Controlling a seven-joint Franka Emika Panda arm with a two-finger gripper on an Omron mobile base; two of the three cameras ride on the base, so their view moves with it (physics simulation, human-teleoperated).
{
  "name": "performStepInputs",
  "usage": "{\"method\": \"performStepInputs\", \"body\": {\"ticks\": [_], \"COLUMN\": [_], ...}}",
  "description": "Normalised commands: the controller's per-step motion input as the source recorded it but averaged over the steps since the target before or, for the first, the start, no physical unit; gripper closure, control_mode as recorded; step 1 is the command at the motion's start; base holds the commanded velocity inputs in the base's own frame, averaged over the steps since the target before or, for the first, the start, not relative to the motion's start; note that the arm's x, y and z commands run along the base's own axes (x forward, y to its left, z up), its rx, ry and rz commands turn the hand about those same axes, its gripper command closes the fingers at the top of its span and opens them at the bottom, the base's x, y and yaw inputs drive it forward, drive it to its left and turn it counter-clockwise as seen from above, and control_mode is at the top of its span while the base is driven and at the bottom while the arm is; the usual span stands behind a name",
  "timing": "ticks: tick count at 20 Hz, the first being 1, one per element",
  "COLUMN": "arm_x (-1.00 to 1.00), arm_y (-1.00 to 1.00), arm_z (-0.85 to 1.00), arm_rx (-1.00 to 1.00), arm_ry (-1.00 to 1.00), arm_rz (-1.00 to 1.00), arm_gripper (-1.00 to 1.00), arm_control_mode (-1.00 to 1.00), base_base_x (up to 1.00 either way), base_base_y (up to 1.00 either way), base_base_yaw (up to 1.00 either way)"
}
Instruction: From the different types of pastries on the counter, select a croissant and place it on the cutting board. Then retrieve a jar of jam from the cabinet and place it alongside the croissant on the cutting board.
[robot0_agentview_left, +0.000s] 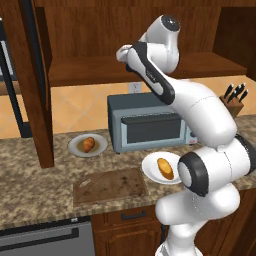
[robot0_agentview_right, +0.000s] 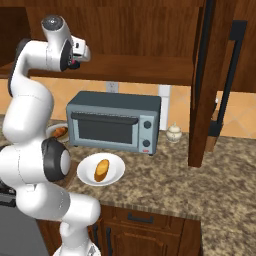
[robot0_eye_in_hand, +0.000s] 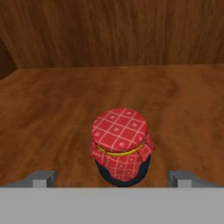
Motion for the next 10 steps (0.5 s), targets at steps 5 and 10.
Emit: {"method": "performStepInputs", "body": {"ticks": [5, 10], "arm_x": [0.06, 0.1], "arm_y": [0.02, 0.0], "arm_z": [-0.01, -0.11], "arm_rx": [0.0, 0.0], "arm_ry": [0.0, 0.07], "arm_rz": [0.01, 0.0], "arm_gripper": [-1.0, -1.0], "arm_control_mode": [-1.0, -1.0], "base_base_x": [0.0, 0.0], "base_base_y": [0.0, 0.0], "base_base_yaw": [0.0, 0.0]}}
